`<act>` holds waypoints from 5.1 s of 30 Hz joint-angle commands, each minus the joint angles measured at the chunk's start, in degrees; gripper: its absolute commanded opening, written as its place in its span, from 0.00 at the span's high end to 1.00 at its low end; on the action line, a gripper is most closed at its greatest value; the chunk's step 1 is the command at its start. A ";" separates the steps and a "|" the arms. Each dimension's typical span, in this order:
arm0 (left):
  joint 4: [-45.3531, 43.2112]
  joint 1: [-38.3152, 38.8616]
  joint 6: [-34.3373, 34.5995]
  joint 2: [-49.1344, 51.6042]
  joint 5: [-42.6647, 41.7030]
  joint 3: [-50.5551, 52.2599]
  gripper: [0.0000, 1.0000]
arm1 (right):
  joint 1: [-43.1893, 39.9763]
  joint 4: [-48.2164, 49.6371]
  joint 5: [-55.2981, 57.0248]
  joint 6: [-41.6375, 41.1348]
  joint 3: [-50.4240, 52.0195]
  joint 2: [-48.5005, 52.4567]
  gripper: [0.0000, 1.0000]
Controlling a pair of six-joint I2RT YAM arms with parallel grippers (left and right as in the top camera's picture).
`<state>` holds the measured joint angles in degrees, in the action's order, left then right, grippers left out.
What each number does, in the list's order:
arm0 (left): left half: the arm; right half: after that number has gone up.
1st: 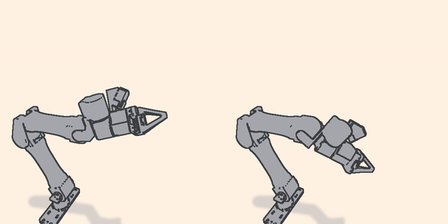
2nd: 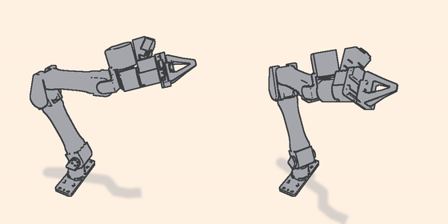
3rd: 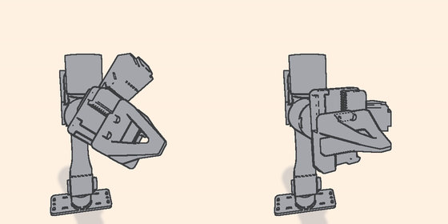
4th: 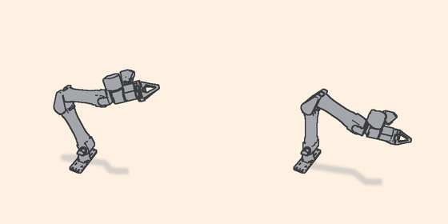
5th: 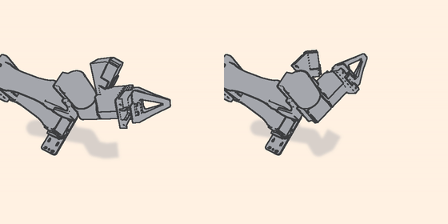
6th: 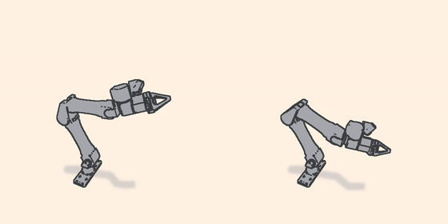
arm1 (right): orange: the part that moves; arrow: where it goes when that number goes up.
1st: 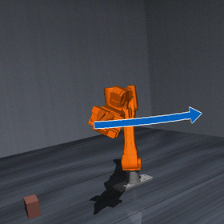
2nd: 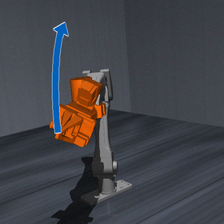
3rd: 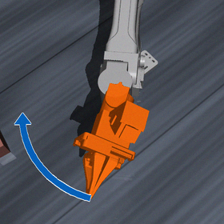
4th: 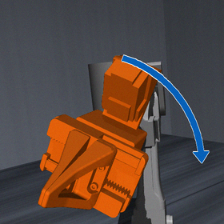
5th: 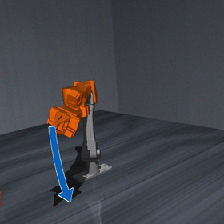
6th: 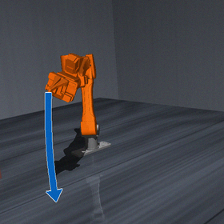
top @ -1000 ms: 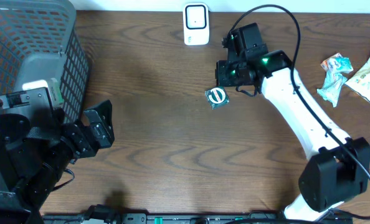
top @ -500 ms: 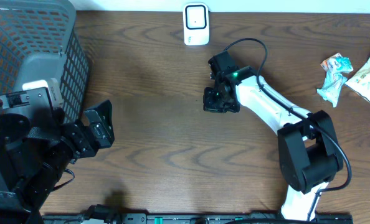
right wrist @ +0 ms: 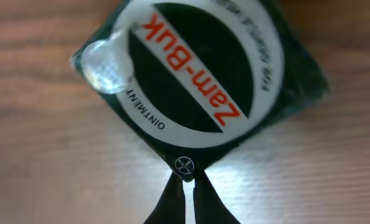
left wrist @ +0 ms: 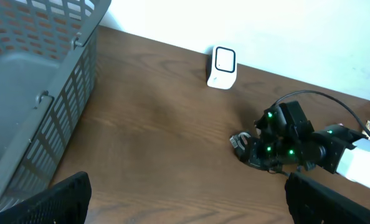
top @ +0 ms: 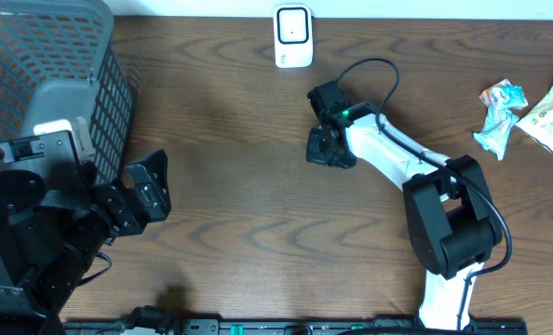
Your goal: Scan the item barcode
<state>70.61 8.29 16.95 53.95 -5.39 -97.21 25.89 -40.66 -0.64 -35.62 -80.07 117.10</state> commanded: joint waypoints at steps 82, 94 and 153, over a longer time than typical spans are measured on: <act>0.11 -0.24 0.52 0.00 0.74 -0.42 0.02 | -4.66 9.77 4.00 23.06 -20.37 5.38 0.46; 0.11 -0.24 0.52 0.00 0.74 -0.42 0.02 | -4.28 35.93 3.45 23.08 -22.18 5.55 0.49; 0.11 -0.24 0.52 0.00 0.74 -0.42 0.02 | -24.90 9.33 16.35 23.28 -35.50 0.52 0.55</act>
<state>70.63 8.29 16.95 53.95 -5.39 -97.21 5.06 -26.26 13.69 -12.91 -115.59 117.32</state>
